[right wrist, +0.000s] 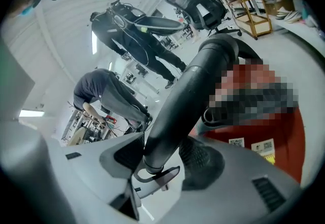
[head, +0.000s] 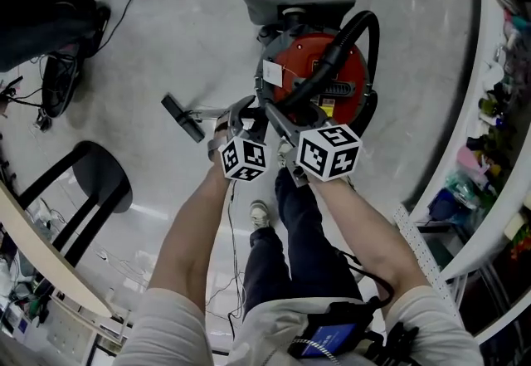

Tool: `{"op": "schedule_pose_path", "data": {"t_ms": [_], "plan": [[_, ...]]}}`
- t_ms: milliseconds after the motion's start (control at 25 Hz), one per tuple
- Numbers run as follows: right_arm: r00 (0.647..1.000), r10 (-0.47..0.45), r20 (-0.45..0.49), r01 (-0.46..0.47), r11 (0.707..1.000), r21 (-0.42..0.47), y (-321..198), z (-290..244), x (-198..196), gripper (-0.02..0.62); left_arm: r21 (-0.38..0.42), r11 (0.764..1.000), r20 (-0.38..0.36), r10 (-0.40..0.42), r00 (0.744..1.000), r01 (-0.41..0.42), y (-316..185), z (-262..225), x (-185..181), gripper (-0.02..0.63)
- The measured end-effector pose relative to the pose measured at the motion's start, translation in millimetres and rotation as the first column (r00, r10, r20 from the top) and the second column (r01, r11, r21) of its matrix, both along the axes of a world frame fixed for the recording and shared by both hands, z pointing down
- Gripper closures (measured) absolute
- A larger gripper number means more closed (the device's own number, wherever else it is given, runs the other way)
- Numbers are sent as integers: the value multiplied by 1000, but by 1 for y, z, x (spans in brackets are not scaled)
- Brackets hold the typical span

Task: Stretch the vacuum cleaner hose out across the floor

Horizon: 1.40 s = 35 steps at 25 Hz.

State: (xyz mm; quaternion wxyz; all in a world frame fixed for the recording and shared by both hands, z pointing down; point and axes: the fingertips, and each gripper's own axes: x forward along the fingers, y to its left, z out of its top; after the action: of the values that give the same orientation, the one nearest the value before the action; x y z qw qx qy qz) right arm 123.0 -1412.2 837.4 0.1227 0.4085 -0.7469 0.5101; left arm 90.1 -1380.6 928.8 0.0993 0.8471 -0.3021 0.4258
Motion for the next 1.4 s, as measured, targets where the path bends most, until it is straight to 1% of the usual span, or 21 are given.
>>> {"op": "schedule_pose_path", "data": {"t_ms": [160,320,480,640,760,920,1120,1400], "plan": [[1000,9,11,-9,1000,29,-5,-20,3,387,4,1000,-29,5,1000,-5,-3,-18,6,443],[1000,16,24,-17,998,61,-5,-44,7,396,-12,1000,-71,5,997,-6,0,-37,17,451],[999,-7,36,3,992,123,-2,-72,6,400,-32,999,-102,0,995,-3,10,-62,26,463],[999,-25,36,18,981,193,-6,-105,5,400,-67,998,-163,1,987,-12,32,-89,41,466],[998,-35,47,25,977,210,-5,-126,1,427,-90,996,-203,-27,979,9,45,-106,46,466],[998,-29,47,17,974,228,3,-151,-2,444,-116,993,-244,-49,968,21,54,-128,52,466],[999,-10,36,1,969,248,17,-188,3,453,-109,994,-273,-36,961,7,67,-162,59,466],[998,45,31,-52,952,300,52,-255,26,453,-47,998,-294,31,955,-47,95,-227,79,466]]}}
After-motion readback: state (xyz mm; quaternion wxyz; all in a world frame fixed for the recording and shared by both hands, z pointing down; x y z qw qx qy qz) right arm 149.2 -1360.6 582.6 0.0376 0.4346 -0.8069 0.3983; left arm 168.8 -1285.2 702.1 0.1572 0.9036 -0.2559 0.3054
